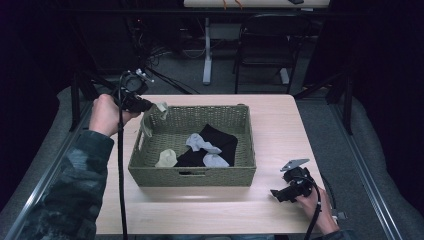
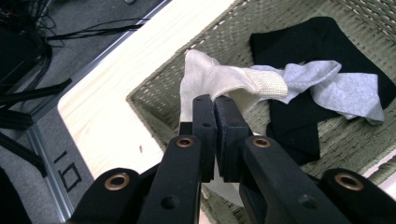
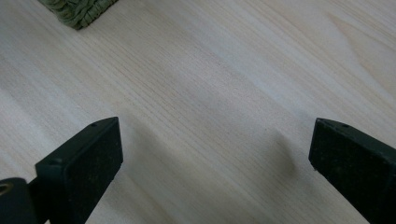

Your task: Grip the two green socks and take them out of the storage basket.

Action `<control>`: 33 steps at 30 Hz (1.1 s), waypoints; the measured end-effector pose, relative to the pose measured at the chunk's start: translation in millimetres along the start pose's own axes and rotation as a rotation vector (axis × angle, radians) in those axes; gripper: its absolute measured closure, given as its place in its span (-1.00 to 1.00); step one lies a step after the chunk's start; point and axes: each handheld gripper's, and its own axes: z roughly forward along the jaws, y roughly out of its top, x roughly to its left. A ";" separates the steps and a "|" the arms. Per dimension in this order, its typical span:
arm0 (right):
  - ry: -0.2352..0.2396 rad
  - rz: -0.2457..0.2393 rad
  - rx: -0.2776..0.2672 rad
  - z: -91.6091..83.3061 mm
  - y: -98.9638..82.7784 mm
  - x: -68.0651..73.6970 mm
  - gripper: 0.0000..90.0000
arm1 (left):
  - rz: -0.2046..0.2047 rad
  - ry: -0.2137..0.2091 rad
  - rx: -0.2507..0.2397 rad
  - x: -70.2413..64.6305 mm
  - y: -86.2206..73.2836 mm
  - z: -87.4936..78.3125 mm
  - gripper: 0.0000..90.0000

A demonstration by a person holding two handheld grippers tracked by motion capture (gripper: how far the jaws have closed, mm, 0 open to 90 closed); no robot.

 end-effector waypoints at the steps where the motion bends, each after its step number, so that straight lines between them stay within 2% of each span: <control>1: -0.009 -0.012 0.007 -0.2 0.1 0.1 -0.96 | -0.006 0.001 -0.002 1.9 -0.8 -1.9 0.96; 6: 0.001 -0.001 0.001 -0.1 -0.3 0.0 -0.96 | -0.026 0.012 -0.010 10.6 -5.9 -10.6 0.96; 12: -0.011 -0.006 -0.003 1.1 -0.2 0.5 -0.96 | -0.056 0.042 -0.010 22.7 -15.9 -19.4 0.96; 15: -0.002 0.001 0.004 -0.1 -0.2 0.2 -0.95 | -0.088 0.065 -0.005 34.5 -26.9 -25.9 0.96; 16: -0.002 -0.003 0.000 0.2 -0.3 0.1 -0.96 | -0.088 0.065 -0.005 34.5 -26.9 -25.9 0.96; 17: -0.011 -0.007 0.004 0.2 -0.2 0.0 -0.96 | -0.110 0.076 -0.003 41.0 -33.3 -28.6 0.96; 20: -0.012 -0.006 -0.004 1.2 -0.4 0.3 -0.95 | -0.128 0.082 -0.002 47.4 -39.8 -30.0 0.96; 21: -0.011 -0.005 -0.002 1.2 -0.3 0.3 -0.96 | -0.148 0.088 0.006 52.6 -46.4 -29.8 0.96; 26: -0.011 -0.001 0.004 0.8 -0.2 0.4 -0.95 | -0.176 0.097 0.022 61.5 -60.2 -26.2 0.96; 27: -0.011 -0.001 0.005 0.8 -0.2 0.4 -0.95 | -0.197 0.096 0.030 65.5 -67.6 -22.5 0.96; 30: -0.008 0.011 -0.010 1.9 -0.9 0.8 -0.95 | -0.210 0.106 0.043 69.4 -75.2 -17.9 0.96; 31: 0.005 0.012 -0.008 1.5 -0.4 0.9 -0.96 | -0.229 0.106 0.051 73.5 -82.6 -12.5 0.96; 33: 0.007 0.012 -0.008 1.5 -0.2 0.9 -0.96 | -0.240 0.101 0.053 75.2 -86.4 -9.6 0.96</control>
